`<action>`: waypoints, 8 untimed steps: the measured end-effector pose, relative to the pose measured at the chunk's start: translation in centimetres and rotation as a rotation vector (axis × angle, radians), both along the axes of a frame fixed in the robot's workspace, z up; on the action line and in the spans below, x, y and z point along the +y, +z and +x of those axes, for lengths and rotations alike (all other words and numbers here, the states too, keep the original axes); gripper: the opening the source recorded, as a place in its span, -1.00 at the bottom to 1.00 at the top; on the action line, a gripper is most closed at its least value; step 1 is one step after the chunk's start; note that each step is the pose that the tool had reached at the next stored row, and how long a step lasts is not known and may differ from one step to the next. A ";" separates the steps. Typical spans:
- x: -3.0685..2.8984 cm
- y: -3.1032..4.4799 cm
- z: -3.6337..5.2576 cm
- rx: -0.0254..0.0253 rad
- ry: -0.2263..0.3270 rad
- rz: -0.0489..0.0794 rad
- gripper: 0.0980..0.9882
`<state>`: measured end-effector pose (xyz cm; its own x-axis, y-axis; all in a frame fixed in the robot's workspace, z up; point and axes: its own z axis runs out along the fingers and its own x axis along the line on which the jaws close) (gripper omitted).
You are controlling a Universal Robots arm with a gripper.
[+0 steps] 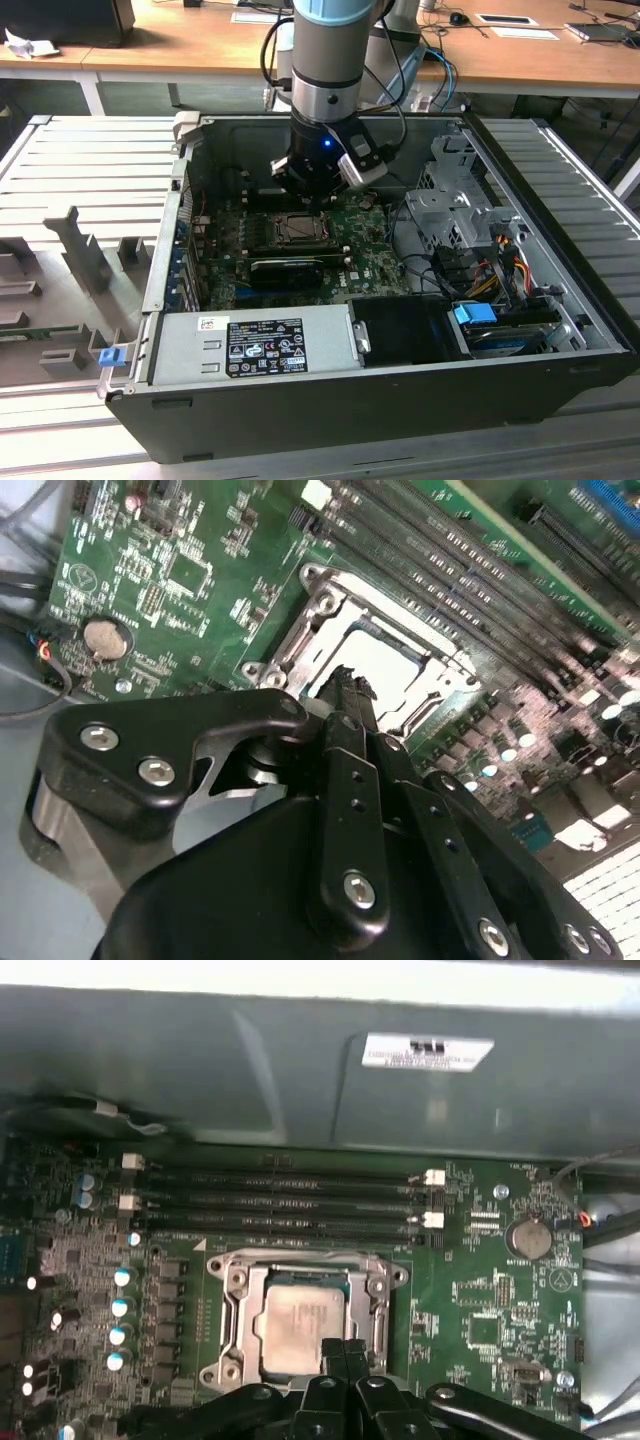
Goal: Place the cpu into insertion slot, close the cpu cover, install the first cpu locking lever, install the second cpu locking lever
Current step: 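Install the second cpu locking lever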
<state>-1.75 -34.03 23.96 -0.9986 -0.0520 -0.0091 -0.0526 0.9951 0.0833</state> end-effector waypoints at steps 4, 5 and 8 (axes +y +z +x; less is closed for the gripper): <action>-2.38 -0.11 0.00 0.0004 0.002 0.000 -0.98; -2.49 -0.10 0.00 0.0004 0.002 0.000 -0.98; -2.67 -0.14 -0.13 0.0003 0.007 0.001 -0.98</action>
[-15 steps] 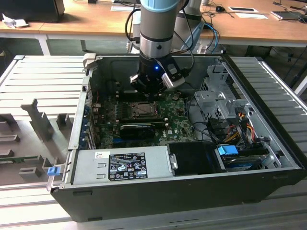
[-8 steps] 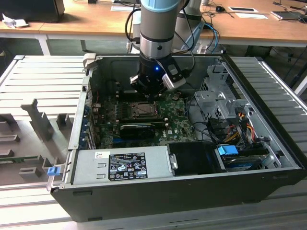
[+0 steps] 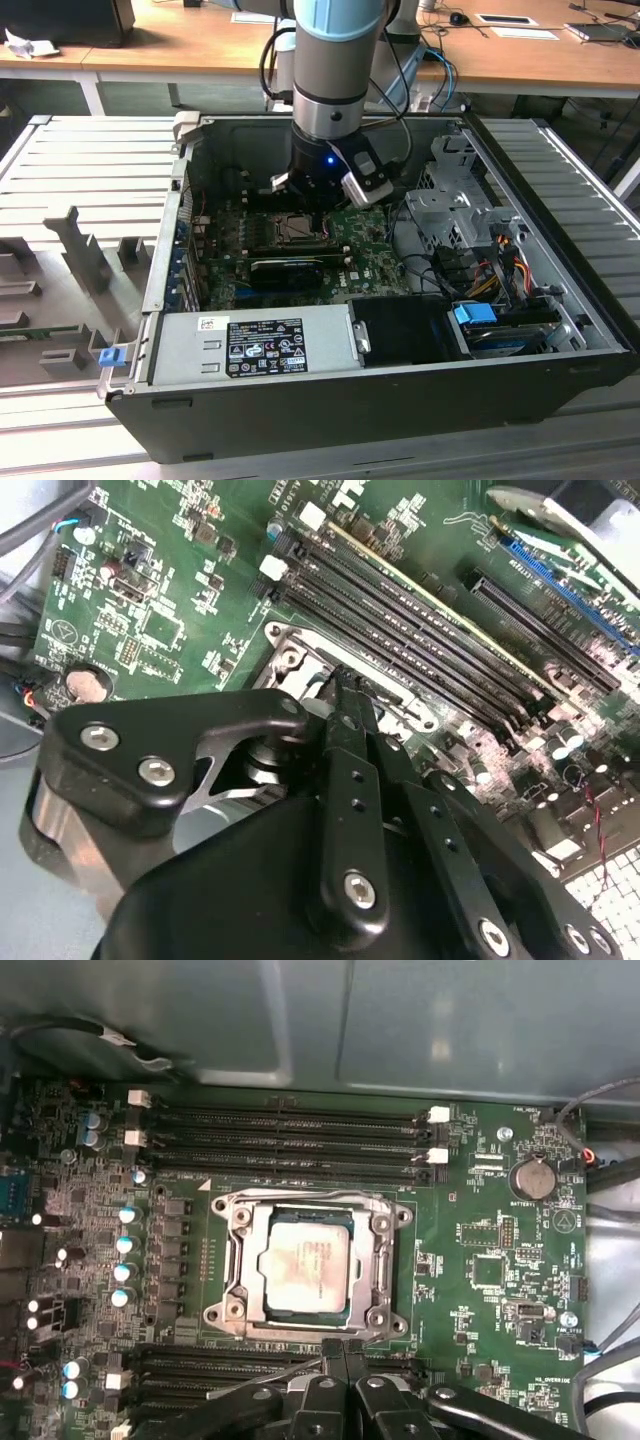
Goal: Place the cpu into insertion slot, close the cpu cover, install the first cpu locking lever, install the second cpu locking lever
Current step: 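Install the second cpu locking lever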
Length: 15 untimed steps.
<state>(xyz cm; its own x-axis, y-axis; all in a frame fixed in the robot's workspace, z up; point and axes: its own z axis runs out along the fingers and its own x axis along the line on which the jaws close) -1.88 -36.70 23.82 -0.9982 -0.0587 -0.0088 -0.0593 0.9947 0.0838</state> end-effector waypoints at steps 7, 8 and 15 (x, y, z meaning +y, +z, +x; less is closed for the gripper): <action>-0.48 -0.06 -0.12 0.0001 0.001 0.000 -0.98; -0.55 -0.06 -0.15 0.0002 0.001 0.000 -0.98; -1.04 -0.11 -0.45 0.0003 0.001 0.016 -0.98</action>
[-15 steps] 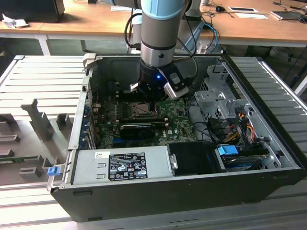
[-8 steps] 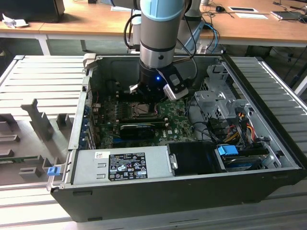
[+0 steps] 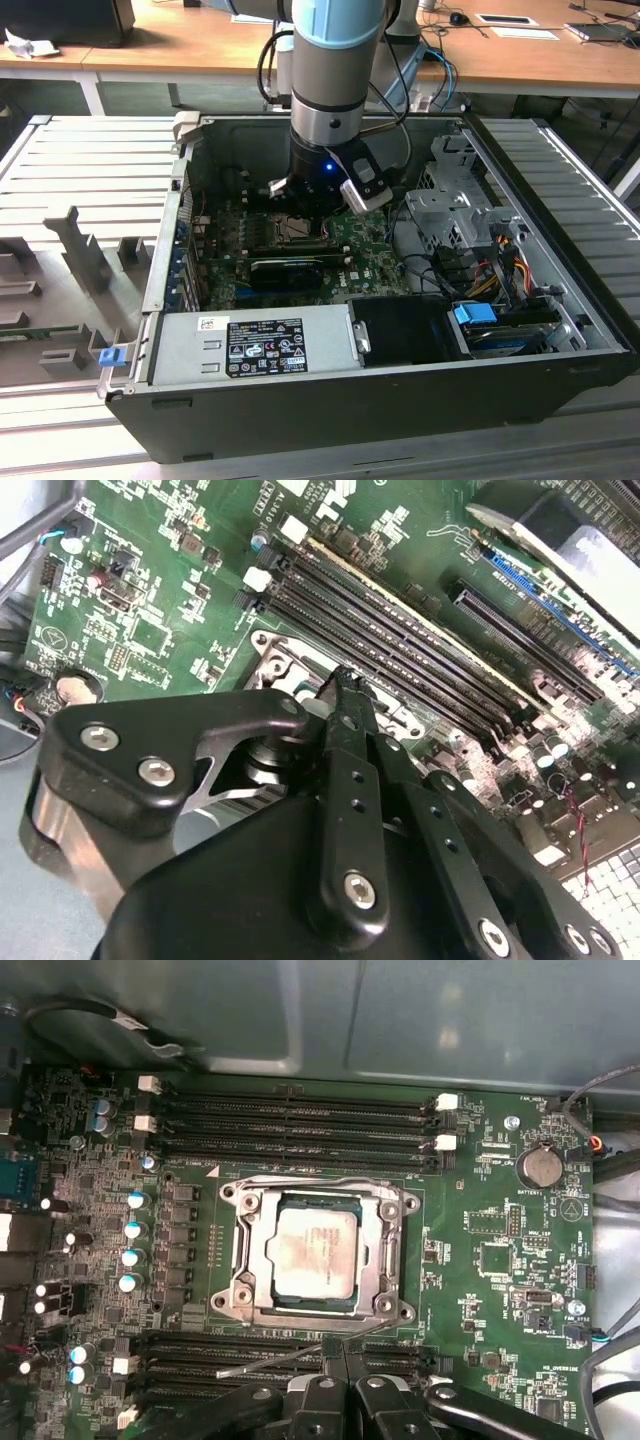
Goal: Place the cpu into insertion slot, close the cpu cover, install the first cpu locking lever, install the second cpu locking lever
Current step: 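Install the second cpu locking lever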
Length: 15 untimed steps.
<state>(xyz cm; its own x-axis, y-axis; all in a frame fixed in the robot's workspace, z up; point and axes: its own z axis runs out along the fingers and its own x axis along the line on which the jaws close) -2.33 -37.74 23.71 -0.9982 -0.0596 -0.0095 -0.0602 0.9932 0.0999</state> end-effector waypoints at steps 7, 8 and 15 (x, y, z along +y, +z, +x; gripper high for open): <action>-0.05 -0.23 -2.26 0.0000 0.000 0.003 -0.98; -0.05 -0.38 -2.37 0.0001 0.000 0.003 -0.98; -0.05 -1.45 -3.03 0.0004 0.010 0.017 -0.98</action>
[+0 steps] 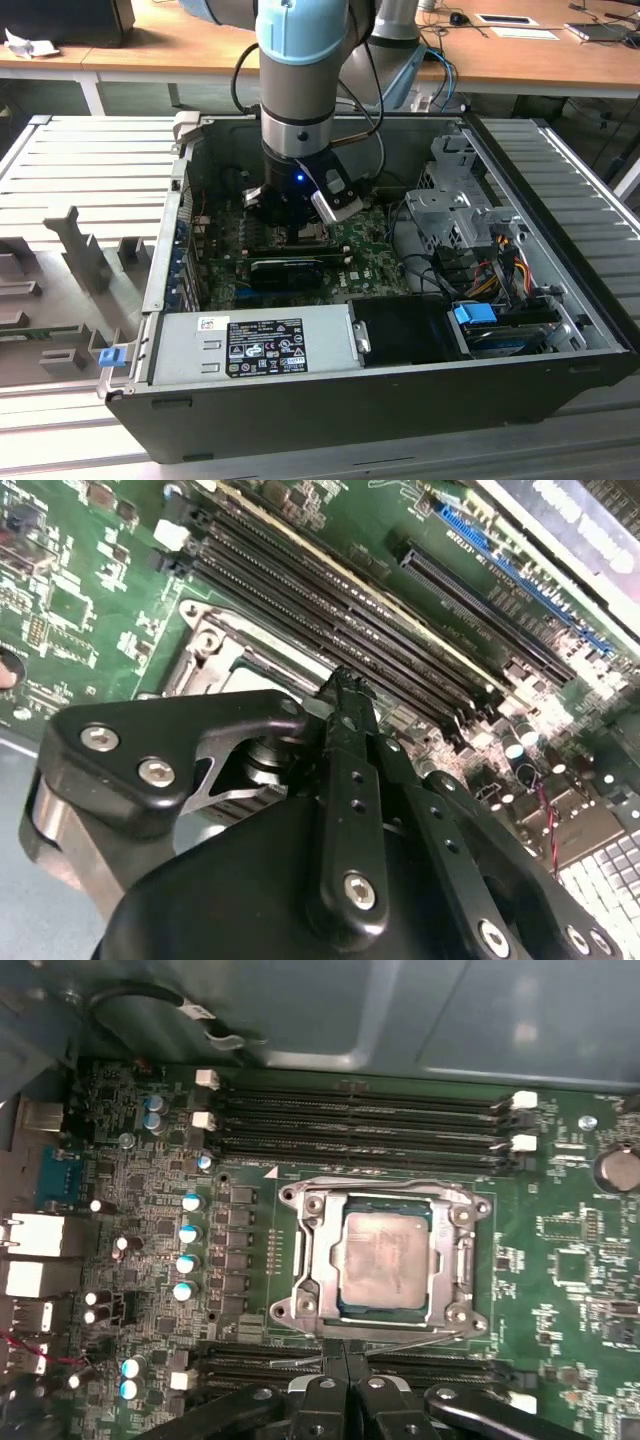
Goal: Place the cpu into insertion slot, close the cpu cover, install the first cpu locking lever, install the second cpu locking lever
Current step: 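Install the second cpu locking lever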
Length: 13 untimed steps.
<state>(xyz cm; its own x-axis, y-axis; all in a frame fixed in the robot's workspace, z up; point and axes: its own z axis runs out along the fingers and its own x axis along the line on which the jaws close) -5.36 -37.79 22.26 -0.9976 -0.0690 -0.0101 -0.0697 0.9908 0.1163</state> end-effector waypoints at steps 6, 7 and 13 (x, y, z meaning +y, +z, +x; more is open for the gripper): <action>-0.33 -0.15 -1.08 0.0000 0.038 0.012 -0.98; -0.34 -0.26 -1.09 -0.0002 0.038 0.014 -0.98; -0.43 -0.84 -1.14 -0.0007 0.038 0.050 -0.98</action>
<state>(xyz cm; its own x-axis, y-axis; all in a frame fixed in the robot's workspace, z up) -6.49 -38.22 21.42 -0.9942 -0.1062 -0.0152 -0.1072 0.9804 0.1652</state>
